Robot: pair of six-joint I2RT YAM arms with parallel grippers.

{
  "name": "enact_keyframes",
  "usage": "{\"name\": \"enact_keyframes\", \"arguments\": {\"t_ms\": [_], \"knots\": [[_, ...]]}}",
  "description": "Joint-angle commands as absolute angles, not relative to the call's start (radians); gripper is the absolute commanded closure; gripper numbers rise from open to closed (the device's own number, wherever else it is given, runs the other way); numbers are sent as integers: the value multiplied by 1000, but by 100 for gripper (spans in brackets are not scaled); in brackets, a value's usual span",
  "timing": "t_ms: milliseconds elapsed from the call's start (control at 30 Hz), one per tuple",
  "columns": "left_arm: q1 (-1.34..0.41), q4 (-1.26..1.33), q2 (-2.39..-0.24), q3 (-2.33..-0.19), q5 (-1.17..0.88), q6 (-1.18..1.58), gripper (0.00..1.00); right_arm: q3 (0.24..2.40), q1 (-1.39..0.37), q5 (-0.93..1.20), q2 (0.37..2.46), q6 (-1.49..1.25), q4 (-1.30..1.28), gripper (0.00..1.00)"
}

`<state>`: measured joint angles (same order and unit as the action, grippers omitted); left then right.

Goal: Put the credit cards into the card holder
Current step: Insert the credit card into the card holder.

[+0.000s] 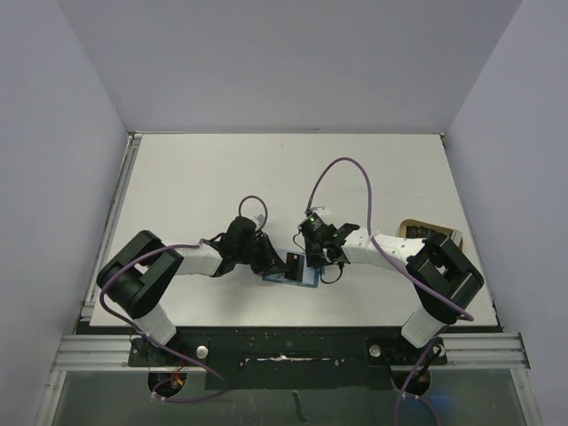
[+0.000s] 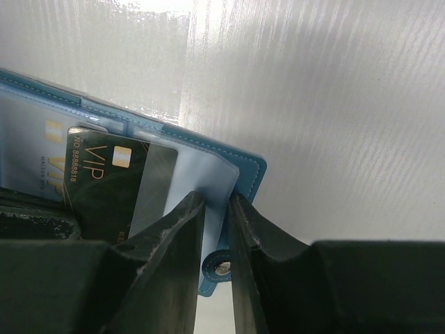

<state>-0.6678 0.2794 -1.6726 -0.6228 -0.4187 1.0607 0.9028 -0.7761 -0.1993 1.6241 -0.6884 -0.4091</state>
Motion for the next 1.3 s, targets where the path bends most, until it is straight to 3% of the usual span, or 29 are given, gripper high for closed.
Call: {"name": "enact_keyframes", "arguments": {"t_ms": [0, 67, 200, 433, 567, 767, 900, 1167, 1267], "knots": [[-676, 276, -1695, -643, -384, 1030, 100, 927, -782, -235, 1569, -696, -432, 76], [-676, 273, -1694, -643, -381, 1028, 99, 937, -782, -237, 1547, -702, -448, 72], [-678, 256, -1678, -646, -365, 1021, 85, 945, -782, -238, 1517, -716, -492, 68], [-685, 219, -1650, -653, -332, 998, 72, 900, -783, -224, 1477, -745, -493, 73], [-694, 218, -1660, -685, -326, 993, 72, 877, -782, -212, 1481, -751, -462, 78], [-708, 231, -1688, -695, -328, 985, 91, 839, -783, -202, 1513, -764, -411, 82], [-716, 241, -1710, -709, -335, 972, 98, 817, -783, -201, 1531, -770, -374, 82], [-752, 279, -1754, -742, -361, 958, 99, 794, -784, -199, 1540, -773, -341, 83], [-759, 265, -1747, -750, -348, 949, 92, 786, -782, -203, 1537, -768, -331, 84]]}}
